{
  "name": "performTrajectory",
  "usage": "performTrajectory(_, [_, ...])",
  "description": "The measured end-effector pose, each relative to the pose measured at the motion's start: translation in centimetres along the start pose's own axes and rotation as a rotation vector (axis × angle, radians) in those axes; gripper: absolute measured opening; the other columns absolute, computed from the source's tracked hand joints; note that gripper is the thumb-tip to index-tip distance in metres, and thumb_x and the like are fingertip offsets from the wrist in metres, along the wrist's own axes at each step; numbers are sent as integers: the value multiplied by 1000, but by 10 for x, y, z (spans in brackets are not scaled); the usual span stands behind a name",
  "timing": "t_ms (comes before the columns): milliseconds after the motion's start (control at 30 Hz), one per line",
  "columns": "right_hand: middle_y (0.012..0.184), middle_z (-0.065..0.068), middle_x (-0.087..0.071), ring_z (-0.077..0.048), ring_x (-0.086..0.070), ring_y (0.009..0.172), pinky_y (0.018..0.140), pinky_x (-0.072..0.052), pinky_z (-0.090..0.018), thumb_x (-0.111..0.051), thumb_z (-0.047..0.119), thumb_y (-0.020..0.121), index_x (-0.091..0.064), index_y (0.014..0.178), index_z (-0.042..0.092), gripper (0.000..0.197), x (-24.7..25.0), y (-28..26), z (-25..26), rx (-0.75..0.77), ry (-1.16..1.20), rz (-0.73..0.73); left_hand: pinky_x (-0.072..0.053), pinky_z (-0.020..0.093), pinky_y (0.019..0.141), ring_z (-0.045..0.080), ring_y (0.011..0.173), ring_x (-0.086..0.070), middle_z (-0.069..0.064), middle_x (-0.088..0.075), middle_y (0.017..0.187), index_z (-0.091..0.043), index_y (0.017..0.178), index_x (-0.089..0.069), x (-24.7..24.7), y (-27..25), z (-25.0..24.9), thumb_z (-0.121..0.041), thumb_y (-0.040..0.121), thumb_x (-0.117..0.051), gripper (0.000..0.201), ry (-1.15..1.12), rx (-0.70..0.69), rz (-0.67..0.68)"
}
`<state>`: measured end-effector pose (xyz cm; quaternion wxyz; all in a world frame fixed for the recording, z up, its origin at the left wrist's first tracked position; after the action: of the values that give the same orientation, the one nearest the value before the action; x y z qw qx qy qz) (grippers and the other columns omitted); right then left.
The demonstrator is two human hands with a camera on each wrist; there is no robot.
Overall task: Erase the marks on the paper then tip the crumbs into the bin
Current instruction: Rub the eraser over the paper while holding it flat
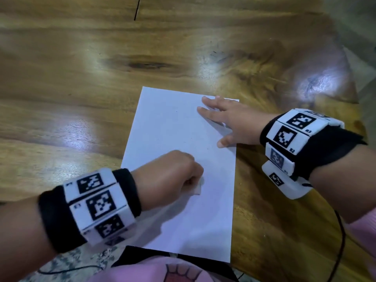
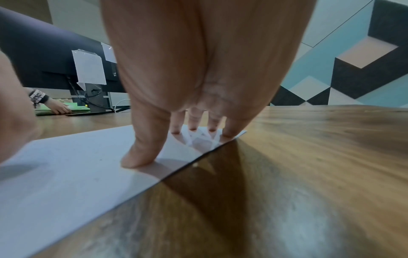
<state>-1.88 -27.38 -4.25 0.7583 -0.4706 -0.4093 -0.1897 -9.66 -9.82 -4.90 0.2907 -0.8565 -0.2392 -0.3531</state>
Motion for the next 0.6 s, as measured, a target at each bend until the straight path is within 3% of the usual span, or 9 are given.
performTrajectory(33, [158, 6, 14, -17, 10, 146, 116, -4, -28, -64, 30, 86, 3, 149, 27, 92, 0, 0, 0, -1, 7, -1, -35, 12, 58, 10, 59, -44, -12, -48, 61, -12, 65, -60, 5, 5, 1, -9, 71, -62, 7, 4, 7, -7])
performTrajectory(100, [158, 7, 13, -17, 10, 146, 117, -5, -29, -65, 29, 85, 1, 149, 28, 92, -1, 0, 0, -3, 20, -6, -33, 5, 58, 11, 57, -43, -11, -48, 58, -13, 65, -62, 24, 24, 4, -8, 69, -65, 7, 16, 61, -147])
performTrajectory(200, [158, 9, 12, -16, 10, 146, 118, -8, -31, -66, 29, 84, -1, 149, 30, 92, -2, 0, 0, -4, 40, -12, -32, 9, 53, 10, 53, -42, -13, -45, 52, -15, 66, -57, 46, 48, 11, -13, 74, -64, 11, -13, 189, -310])
performTrajectory(267, [158, 9, 13, -16, 11, 146, 118, -7, -31, -66, 29, 84, 0, 149, 31, 92, -2, 1, -1, -1, 46, -9, -31, 19, 51, 12, 54, -42, -9, -45, 52, -15, 63, -54, 39, 45, 8, -13, 76, -61, 15, -2, 178, -297])
performTrajectory(367, [158, 9, 14, -15, 11, 146, 117, -5, -30, -65, 29, 85, 1, 149, 30, 92, -2, 1, -3, -5, 37, -5, -28, 25, 54, 18, 59, -44, -1, -51, 59, -14, 59, -53, 12, 17, -2, -8, 72, -58, 16, 11, 25, -171])
performTrajectory(467, [158, 9, 14, -15, 12, 146, 117, -4, -30, -65, 29, 85, 1, 149, 30, 91, -2, 0, -2, -2, 41, -6, -33, 20, 54, 16, 60, -47, -3, -54, 63, -13, 61, -54, 2, 6, -3, -11, 73, -62, 15, -2, -24, 13])
performTrajectory(533, [158, 9, 14, -16, 12, 146, 116, -4, -30, -65, 28, 85, 0, 149, 30, 91, -2, 1, -2, -4, 49, -7, -32, 9, 55, 13, 59, -45, -8, -50, 59, -13, 63, -58, 15, 20, -1, -9, 72, -63, 11, 20, 1, -36])
performTrajectory(600, [158, 9, 12, -16, 11, 146, 117, -4, -30, -67, 27, 84, -3, 149, 31, 92, -3, 1, -2, -6, 64, -19, -32, 4, 56, 11, 56, -41, -13, -42, 52, -15, 64, -59, 32, 41, 0, -11, 72, -66, 12, 20, 49, -179])
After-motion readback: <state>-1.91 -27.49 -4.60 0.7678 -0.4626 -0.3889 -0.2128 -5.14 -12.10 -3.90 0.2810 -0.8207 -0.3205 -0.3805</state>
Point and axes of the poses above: each hand's wrist, its own y-axis towards the middle knuckle, its own x-axis out of the back of the hand, z = x × y, the point moved 1 cm from there along y, towards the middle knuckle
